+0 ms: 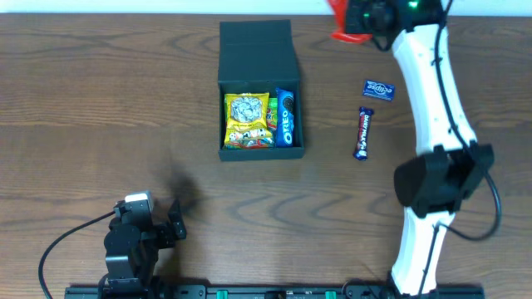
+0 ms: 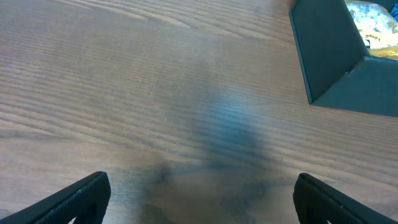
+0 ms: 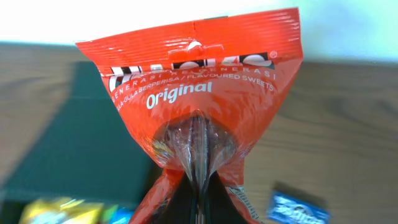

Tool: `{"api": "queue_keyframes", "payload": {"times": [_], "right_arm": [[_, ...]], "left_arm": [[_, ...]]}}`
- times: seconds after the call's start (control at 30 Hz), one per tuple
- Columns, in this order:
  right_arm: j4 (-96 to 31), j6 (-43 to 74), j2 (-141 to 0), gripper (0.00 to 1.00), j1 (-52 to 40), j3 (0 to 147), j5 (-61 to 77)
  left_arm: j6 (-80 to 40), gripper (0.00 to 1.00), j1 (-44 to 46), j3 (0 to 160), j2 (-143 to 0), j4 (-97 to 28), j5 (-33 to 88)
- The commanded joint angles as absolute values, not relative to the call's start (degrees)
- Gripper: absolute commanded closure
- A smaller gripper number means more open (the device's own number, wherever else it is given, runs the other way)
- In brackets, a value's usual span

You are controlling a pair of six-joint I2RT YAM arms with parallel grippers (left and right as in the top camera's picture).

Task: Pack container
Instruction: 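Carry the red Hacks bag over the box and lower it in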

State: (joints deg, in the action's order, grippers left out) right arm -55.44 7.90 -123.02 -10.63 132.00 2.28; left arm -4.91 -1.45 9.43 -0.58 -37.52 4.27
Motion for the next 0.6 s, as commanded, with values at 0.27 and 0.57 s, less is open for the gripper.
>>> {"api": "queue_keyframes", "payload": {"times": [0.27, 0.57], "right_arm": [[-35.3, 14.4, -97.1, 0.99, -18.0, 92.0, 3.5], [-31.5, 27.6, -105.2, 0.98, -32.8, 86.8, -1.8]], "left_arm": [[-5.6, 0.05, -1.7, 9.1, -0.2, -37.9, 3.9], [-5.6, 0.05, -1.7, 9.1, -0.2, -37.9, 3.9]]}}
